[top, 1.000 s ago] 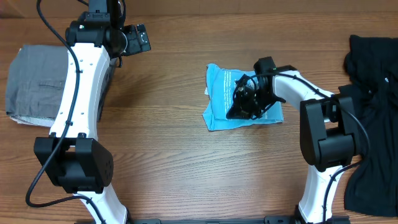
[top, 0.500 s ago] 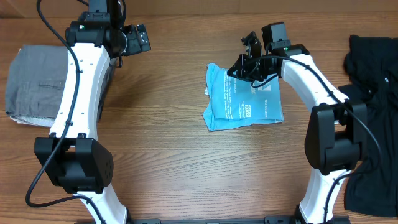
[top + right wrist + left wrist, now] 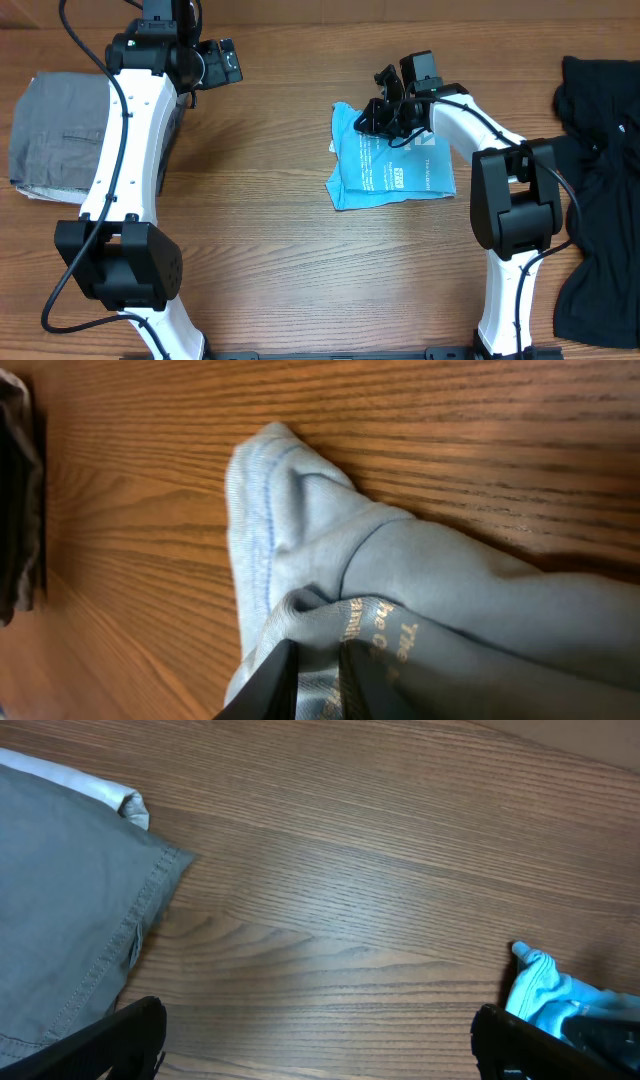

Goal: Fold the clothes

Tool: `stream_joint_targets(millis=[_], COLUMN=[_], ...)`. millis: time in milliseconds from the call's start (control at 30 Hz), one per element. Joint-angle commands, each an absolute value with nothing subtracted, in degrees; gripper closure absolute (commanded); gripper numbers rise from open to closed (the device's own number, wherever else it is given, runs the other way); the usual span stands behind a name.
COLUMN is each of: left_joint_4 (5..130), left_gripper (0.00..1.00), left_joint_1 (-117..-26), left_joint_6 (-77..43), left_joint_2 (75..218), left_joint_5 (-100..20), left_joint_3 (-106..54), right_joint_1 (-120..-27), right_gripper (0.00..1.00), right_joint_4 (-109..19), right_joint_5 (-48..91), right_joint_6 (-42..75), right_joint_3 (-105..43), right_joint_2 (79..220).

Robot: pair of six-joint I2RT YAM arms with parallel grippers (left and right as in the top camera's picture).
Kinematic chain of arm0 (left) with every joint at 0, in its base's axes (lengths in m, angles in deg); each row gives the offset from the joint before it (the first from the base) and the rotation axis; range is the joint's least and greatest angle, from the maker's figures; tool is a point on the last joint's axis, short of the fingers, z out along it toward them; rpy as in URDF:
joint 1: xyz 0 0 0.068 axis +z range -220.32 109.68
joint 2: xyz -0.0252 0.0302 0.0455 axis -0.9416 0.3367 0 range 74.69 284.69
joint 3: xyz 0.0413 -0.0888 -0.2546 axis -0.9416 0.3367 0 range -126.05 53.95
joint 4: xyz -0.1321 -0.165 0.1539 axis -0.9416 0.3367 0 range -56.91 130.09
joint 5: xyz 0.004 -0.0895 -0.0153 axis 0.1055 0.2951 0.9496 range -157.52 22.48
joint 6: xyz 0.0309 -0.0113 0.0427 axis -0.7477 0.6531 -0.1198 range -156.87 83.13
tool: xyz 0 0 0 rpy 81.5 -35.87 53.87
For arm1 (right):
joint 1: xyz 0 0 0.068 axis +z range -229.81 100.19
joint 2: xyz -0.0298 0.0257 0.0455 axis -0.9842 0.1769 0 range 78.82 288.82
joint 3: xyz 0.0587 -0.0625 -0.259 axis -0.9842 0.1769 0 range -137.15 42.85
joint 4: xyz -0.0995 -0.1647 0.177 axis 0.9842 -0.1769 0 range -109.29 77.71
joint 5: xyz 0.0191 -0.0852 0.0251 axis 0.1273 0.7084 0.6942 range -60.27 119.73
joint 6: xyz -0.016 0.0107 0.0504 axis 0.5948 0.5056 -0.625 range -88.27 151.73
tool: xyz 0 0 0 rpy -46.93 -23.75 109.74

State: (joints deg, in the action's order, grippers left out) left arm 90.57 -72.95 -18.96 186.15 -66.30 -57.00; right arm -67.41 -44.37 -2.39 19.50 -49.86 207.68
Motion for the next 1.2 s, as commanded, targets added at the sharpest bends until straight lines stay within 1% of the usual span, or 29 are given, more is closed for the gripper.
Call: stream_joint_targets(millis=[0, 100, 200, 300, 367, 400, 467, 600, 767, 867, 900, 967, 1133, 1167], left_joint_4=[90.50, 90.50, 90.50, 90.50, 90.50, 90.50, 90.31, 86.00, 82.90, 83.35, 83.90, 85.02, 86.22, 86.15], left_gripper=[0.00, 0.00, 0.00, 0.00, 0.00, 0.00, 0.00, 0.00, 0.00, 0.00, 0.00, 0.00, 0.00, 0.04], left_joint_1=[-73.06, -73.06, -73.06, -73.06, -73.06, -73.06, -73.06, -73.06, -73.09, -73.57, -74.38, -76.34, -85.92, -88.30], left_joint_6=[-18.46, -18.46, -18.46, -18.46, -18.46, -18.46, -18.41, -18.43, -18.39, -17.95, -17.54, -16.73, -13.95, -13.23], left_joint_2=[186.76, 186.76, 186.76, 186.76, 186.76, 186.76, 186.76, 186.76, 186.76, 186.80, 187.00, 187.09, 187.20, 187.33], left_joint_5=[-66.65, -66.65, -66.65, -66.65, -66.65, -66.65, -66.59, -66.46, -65.85, -56.93, -54.61, -54.48, -59.44, -60.91], left_joint_3=[-57.20, -57.20, -57.20, -57.20, -57.20, -57.20, -57.20, -57.20, -57.20, -57.20, -57.11, -56.81, -54.25, -53.46], right_joint_1=[-68.33, -70.77, -73.88, -77.81, -80.59, -82.23, -85.48, -91.12, -95.45, -97.00, -97.31, -97.57, -97.57, -97.57], right_gripper=[0.76, 0.72, 0.69, 0.59, 0.39, 0.25, 0.00, 0.00, 0.00, 0.00, 0.00, 0.00, 0.00, 0.00], right_joint_4=[-44.21, -47.01, -54.07, -63.88, -68.67, -70.73, -73.92, -77.26, -77.15, -77.15, -77.15, -77.15, -77.15, -77.15], right_joint_5=[-3.22, -3.87, -1.58, 5.48, 10.05, 11.89, 13.55, 13.66, 13.64, 13.66, 13.64, 13.64, 13.64, 13.64], right_joint_6=[19.91, 19.63, 19.43, 19.45, 19.45, 19.45, 19.48, 19.48, 19.48, 19.50, 19.48, 19.48, 19.48, 19.48], right_joint_3=[-52.17, -55.67, -59.98, -63.69, -64.63, -64.68, -64.68, -64.68, -64.37, -64.37, -64.37, -64.37, -64.37, -64.37], right_joint_2=[205.45, 200.66, 195.72, 190.74, 187.90, 186.41, 184.34, 183.40, 183.42, 183.42, 183.42, 183.42, 183.42, 183.42])
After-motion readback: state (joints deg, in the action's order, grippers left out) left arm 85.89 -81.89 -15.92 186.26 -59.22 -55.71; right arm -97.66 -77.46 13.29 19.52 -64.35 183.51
